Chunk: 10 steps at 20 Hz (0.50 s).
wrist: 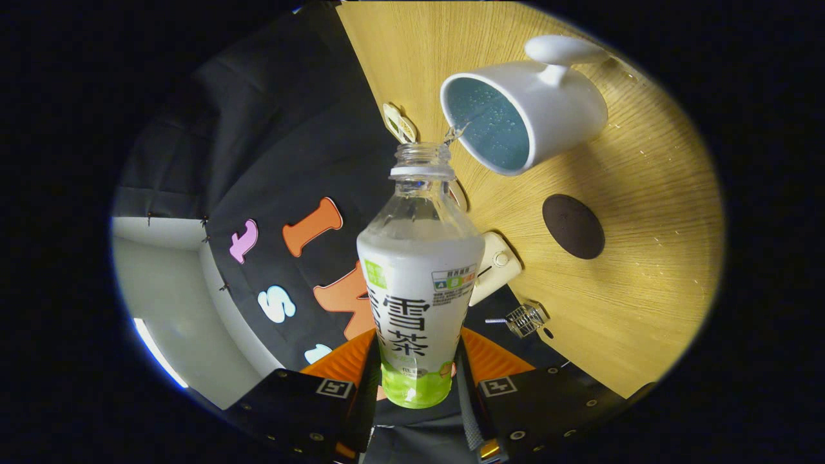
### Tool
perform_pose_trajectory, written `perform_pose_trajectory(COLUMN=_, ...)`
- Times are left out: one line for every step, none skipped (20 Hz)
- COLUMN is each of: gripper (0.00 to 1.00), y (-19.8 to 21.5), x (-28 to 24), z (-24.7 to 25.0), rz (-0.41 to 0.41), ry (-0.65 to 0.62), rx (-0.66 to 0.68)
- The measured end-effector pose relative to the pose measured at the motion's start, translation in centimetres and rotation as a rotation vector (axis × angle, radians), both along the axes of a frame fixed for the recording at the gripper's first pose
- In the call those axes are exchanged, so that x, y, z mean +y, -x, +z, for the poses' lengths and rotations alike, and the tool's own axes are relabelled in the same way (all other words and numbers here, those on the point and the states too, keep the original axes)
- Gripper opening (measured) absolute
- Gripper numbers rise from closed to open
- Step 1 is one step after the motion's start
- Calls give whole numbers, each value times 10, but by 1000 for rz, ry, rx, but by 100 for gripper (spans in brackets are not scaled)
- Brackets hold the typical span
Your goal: Take the bottle from table, then pour the juice into the cup, finally place the bottle on the coaster
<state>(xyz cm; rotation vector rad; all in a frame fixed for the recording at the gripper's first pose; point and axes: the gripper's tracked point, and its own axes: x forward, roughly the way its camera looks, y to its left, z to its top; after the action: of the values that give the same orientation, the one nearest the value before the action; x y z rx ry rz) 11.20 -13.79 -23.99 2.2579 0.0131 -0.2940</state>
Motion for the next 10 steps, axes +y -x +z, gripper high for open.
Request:
perform_pose_trajectory(gripper=57, y=0, x=-1, z=2, rz=-9, ry=-14, rx=-10)
perform_pose_trajectory(gripper=57, y=0, x=-4, z=3, rz=-18, ry=-29, rx=-17)
perform_pose_trajectory(gripper=57, y=-1, x=-4, z=5, rz=-21, ry=-38, rx=-20)
perform_pose_trajectory(gripper=57, y=-2, x=-3, z=7, rz=-21, ry=-45, rx=-26)
perform_pose_trajectory(gripper=57, y=-2, x=-4, z=8, rz=-25, ry=-54, rx=-31)
perform_pose_trajectory(gripper=57, y=-2, x=-5, z=9, rz=-27, ry=-60, rx=-33)
perform_pose_trajectory(gripper=57, y=-2, x=-5, z=10, rz=-29, ry=-67, rx=-29)
perform_pose_trajectory(gripper=57, y=-3, x=-6, z=10, rz=-32, ry=-71, rx=-28)
perform_pose_trajectory(gripper=57, y=-4, x=-6, z=11, rz=-37, ry=-75, rx=-32)
perform_pose_trajectory(gripper=57, y=-4, x=-7, z=13, rz=-37, ry=-78, rx=-42)
